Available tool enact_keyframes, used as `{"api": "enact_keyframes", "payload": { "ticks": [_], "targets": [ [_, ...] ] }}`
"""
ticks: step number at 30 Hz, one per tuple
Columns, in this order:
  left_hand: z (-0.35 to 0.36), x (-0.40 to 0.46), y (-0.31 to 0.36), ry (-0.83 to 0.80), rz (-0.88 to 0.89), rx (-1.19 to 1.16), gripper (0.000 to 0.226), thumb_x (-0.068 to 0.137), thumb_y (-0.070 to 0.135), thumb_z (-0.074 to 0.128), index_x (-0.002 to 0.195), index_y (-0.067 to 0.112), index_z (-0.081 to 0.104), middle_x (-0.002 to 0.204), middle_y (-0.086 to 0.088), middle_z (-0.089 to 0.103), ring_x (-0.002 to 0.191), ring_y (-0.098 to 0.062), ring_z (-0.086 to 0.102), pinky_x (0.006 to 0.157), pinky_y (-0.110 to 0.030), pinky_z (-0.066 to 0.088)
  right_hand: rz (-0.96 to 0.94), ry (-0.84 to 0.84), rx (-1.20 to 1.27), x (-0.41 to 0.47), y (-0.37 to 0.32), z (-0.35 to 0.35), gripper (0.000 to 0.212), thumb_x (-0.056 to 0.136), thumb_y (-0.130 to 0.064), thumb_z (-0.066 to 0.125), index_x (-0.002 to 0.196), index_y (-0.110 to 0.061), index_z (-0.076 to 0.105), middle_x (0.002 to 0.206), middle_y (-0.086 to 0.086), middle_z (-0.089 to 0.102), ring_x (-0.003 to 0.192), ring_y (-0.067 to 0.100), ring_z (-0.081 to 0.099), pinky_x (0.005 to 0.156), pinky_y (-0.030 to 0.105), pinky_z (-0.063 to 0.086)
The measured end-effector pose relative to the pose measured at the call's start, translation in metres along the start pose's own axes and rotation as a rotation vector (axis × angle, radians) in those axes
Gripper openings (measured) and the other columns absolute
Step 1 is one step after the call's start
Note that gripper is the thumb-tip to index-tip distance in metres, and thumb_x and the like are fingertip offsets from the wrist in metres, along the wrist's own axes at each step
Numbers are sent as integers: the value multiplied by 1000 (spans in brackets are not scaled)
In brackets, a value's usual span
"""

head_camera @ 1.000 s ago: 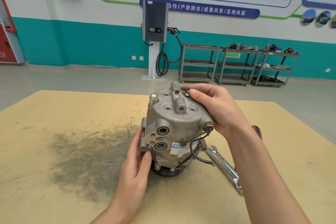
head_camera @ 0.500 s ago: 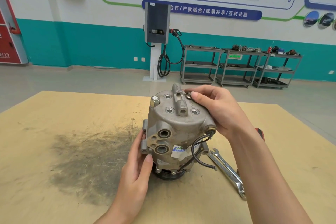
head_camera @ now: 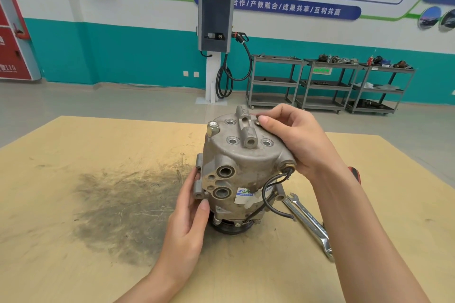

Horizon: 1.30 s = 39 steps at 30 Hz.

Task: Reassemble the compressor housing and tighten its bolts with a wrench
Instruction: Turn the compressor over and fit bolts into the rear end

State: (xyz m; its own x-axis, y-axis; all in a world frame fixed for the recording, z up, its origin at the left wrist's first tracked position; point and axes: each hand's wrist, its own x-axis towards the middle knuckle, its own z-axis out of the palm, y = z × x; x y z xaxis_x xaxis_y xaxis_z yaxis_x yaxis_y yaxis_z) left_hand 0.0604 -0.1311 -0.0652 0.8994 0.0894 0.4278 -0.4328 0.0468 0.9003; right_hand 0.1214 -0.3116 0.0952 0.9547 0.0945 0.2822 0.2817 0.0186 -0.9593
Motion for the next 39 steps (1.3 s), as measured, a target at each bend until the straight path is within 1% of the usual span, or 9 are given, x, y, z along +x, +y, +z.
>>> {"api": "enact_keyframes", "payload": {
  "ticks": [4, 9, 15, 18, 23, 27, 29, 32, 39],
  "targets": [
    [1, 0, 0, 12, 2, -12, 55, 98, 28, 50, 149, 25, 32, 140, 24, 53, 133, 2, 46, 101, -11, 39, 2, 52, 7, 0, 2, 1, 13, 84, -7, 70, 80, -7, 58, 81, 10, 69, 66, 12, 64, 57, 22, 55],
    [1, 0, 0, 13, 5, -16, 54, 98, 22, 48, 149, 27, 32, 139, 26, 53, 132, 4, 46, 99, -8, 39, 41, -18, 42, -1, 1, -3, 14, 92, -4, 60, 102, 0, 68, 93, 15, 70, 76, 15, 65, 63, 21, 55],
    [0, 0, -1, 19, 2, -21, 53, 98, 26, 51, 148, 30, 32, 138, 29, 53, 131, 5, 46, 97, -6, 39, 35, 46, 54, -1, 1, 3, 12, 85, -3, 68, 80, -6, 58, 77, 8, 68, 62, 10, 64, 57, 21, 55],
    [0, 0, -2, 17, 2, -17, 55, 95, 28, 49, 147, 31, 33, 137, 30, 53, 130, 7, 46, 96, -5, 39, 39, 58, 80, -1, 1, 3, 12, 84, -4, 69, 83, -5, 58, 71, 5, 67, 59, 10, 64, 53, 21, 54],
    [0, 0, -3, 9, 10, -11, 57, 92, 27, 48, 147, 31, 32, 138, 29, 53, 131, 6, 46, 96, -5, 39, 60, -1, 115, -1, 1, -1, 13, 91, -3, 60, 100, 1, 68, 89, 15, 68, 73, 16, 65, 61, 22, 56],
    [-1, 0, -4, 3, 9, -9, 58, 93, 25, 48, 149, 28, 32, 139, 25, 54, 132, 2, 46, 98, -7, 39, 38, 30, 60, -1, 0, 2, 2, 87, -2, 65, 86, -2, 64, 94, 20, 69, 73, 18, 64, 63, 25, 57],
    [-1, -1, -4, 0, 5, -6, 59, 93, 27, 48, 149, 27, 32, 139, 23, 54, 132, 1, 47, 98, -8, 39, 25, 62, 54, -2, 1, 4, 12, 84, -2, 69, 79, -5, 58, 86, 15, 69, 68, 15, 64, 60, 25, 57],
    [-1, 0, -4, 4, 0, 1, 59, 92, 29, 48, 149, 29, 32, 139, 24, 54, 131, 2, 47, 98, -8, 39, 26, 59, 72, -1, 1, 3, 9, 85, -4, 69, 84, -5, 60, 75, 7, 69, 62, 11, 65, 56, 22, 55],
    [0, 0, -3, 6, -12, -10, 59, 91, 28, 48, 148, 30, 32, 138, 25, 54, 132, 3, 47, 101, -9, 39, 49, 20, 51, -1, 0, 2, 7, 90, -2, 61, 91, -3, 68, 88, 14, 69, 74, 17, 65, 65, 25, 56]
  ]
}}
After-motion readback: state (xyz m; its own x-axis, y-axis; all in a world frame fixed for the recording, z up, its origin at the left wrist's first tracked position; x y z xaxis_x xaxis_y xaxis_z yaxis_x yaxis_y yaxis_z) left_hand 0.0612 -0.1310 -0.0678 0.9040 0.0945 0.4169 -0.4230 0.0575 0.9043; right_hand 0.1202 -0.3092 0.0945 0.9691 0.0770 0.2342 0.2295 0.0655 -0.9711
